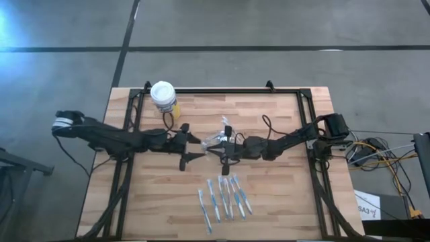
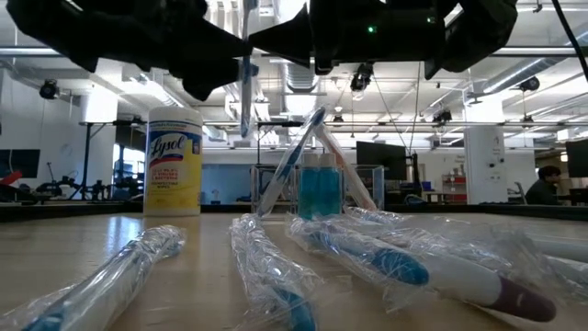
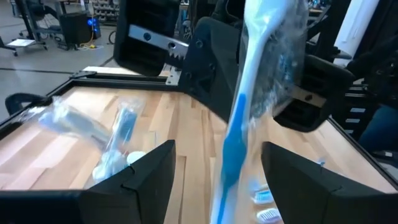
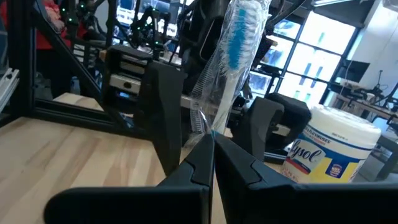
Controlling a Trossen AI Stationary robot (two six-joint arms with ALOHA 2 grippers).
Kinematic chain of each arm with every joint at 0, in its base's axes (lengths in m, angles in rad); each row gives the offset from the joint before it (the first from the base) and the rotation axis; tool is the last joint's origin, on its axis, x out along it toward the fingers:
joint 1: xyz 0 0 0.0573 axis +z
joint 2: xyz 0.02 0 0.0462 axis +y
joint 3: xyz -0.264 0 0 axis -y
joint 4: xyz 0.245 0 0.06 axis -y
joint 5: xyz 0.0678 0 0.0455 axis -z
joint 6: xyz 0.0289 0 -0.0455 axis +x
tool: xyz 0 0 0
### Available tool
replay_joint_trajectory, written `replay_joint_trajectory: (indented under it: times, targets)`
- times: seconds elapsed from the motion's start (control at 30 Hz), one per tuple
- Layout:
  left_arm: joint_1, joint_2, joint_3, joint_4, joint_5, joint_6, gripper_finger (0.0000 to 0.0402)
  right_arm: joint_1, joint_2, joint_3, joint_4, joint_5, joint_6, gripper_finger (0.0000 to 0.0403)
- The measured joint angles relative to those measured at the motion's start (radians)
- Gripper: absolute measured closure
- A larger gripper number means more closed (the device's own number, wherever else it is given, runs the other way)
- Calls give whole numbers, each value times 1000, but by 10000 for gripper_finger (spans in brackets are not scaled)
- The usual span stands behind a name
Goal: Pick & Place toothbrushing station
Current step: Put the blue toothbrush into the left section of the transparent organizer
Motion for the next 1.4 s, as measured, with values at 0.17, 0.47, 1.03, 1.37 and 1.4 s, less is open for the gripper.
replay_joint_trajectory:
  times: [0.17, 0.47, 1.03, 1.37, 1.4]
  targets:
    - [0, 40, 40, 1, 17, 12, 161, 0, 0, -4, -2, 0, 2, 394]
    - [0, 19, 25, -1, 23, 10, 186, 7, 0, -5, 2, 3, 0, 394]
    - [-2, 50, 38, 10, 108, 42, 382, 7, 0, -4, 3, 0, 46, 382]
    - [-10, -105, 25, -176, 81, 44, 384, 7, -90, -54, -67, 20, 82, 284]
    - [-12, -134, 24, -214, 70, 51, 384, 7, -121, -69, -88, 19, 83, 280]
